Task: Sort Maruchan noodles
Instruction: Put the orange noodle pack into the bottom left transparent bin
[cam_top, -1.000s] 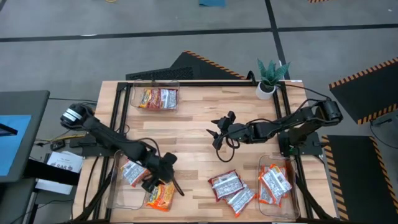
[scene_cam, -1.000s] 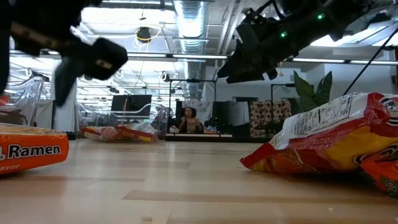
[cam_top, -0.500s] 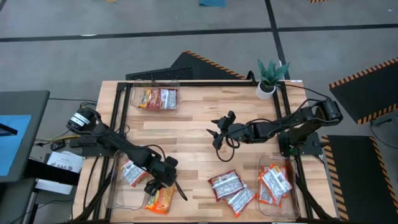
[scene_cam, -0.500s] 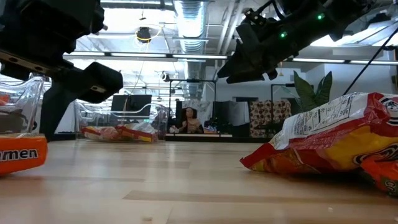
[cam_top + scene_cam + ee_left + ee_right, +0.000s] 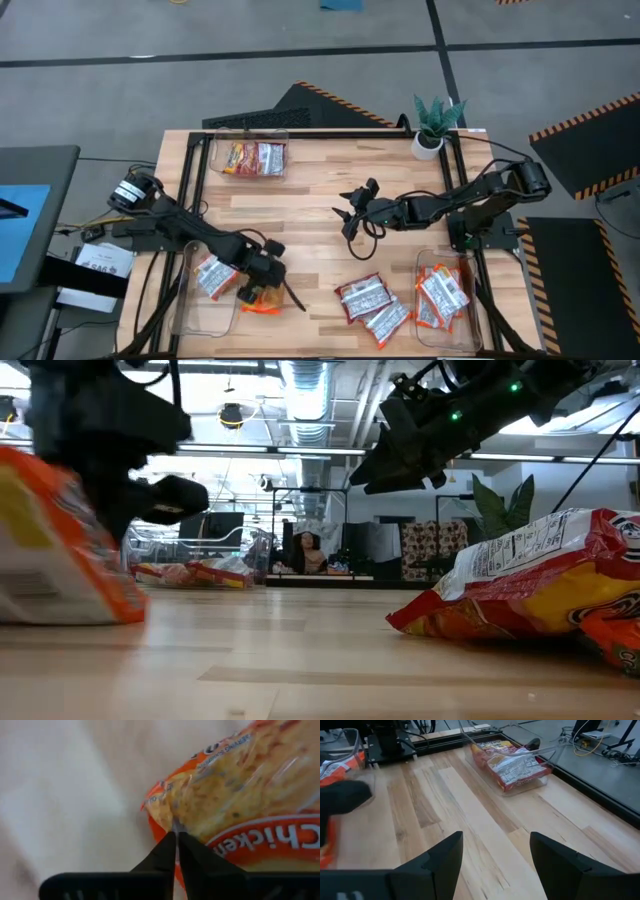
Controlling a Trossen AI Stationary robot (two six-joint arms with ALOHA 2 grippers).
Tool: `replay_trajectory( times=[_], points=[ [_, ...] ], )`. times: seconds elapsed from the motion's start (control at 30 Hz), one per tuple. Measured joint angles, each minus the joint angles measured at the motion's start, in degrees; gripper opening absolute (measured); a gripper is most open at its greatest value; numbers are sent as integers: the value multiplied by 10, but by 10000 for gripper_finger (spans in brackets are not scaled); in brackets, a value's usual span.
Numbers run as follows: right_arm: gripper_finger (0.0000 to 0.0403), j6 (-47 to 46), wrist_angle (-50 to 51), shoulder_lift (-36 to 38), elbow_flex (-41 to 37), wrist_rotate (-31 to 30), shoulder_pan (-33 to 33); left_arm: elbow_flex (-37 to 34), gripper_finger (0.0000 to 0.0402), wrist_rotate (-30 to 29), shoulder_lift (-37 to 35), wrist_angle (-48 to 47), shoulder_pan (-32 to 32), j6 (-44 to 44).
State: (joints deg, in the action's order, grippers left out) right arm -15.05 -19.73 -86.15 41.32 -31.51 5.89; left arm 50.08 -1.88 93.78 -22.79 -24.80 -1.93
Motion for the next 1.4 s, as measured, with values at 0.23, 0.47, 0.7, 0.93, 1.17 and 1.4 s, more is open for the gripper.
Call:
replay_trajectory(
  times=[0.23,0.47,0.7,0.93,1.17,1.4],
  points=[
    [255,0,0,0,0,0,0,1,0,-84,0,9,56,-52],
    [255,1,0,0,0,0,0,1,0,-86,-28,3,91,-74],
    [255,0,-2,0,0,0,0,1,0,-115,-73,-6,98,-73],
    [255,0,-3,0,0,0,0,1,0,-119,-100,-7,98,-64],
    [255,0,-5,0,0,0,0,1,0,-108,-101,-8,98,-58],
    [255,0,-5,0,0,0,0,1,0,-85,-104,-11,98,-63]
  ],
)
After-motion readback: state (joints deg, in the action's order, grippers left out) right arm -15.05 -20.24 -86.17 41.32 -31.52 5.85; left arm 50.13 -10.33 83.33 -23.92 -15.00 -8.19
